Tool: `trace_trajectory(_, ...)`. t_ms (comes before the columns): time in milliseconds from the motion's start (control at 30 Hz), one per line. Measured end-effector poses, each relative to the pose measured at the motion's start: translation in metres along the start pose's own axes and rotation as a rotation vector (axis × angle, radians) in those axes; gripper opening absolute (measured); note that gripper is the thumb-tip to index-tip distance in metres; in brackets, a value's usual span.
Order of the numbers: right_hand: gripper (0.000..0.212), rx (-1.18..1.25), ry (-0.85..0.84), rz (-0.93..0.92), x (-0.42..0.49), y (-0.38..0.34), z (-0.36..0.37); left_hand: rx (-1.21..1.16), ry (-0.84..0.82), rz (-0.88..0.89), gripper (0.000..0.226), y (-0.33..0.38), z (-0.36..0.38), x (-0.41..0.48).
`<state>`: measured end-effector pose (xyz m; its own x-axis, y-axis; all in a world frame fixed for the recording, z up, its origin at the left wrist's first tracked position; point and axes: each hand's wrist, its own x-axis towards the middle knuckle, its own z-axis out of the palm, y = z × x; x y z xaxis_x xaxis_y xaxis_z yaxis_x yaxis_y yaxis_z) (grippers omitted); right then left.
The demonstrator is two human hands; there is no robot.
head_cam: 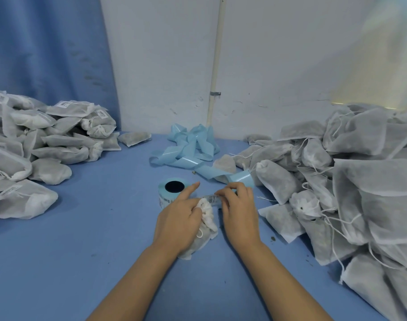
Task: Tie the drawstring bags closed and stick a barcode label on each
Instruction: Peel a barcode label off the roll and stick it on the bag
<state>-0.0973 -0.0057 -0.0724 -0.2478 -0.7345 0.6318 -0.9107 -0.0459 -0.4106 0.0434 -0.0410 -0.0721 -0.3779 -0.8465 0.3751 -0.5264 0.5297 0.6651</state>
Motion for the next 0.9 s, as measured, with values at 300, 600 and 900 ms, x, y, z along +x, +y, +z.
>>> trace_trajectory(300, 0.038, 0.521, -0.049, 0.237, -0.0048, -0.0085, -0.0052, -0.542, 0.044, -0.074, 0.031, -0.0048, -0.0035, -0.0005)
trace_trajectory(600, 0.020, 0.671, -0.218, 0.301, -0.0044, -0.0029, 0.0001, -0.668, -0.012, -0.028, 0.051, -0.0046, -0.0026, -0.0003)
trace_trajectory(900, 0.013, 0.744, -0.143, 0.321, -0.0027, 0.0010, 0.0015, -0.680, -0.006, -0.009, 0.034, -0.0011, -0.0037, -0.0015)
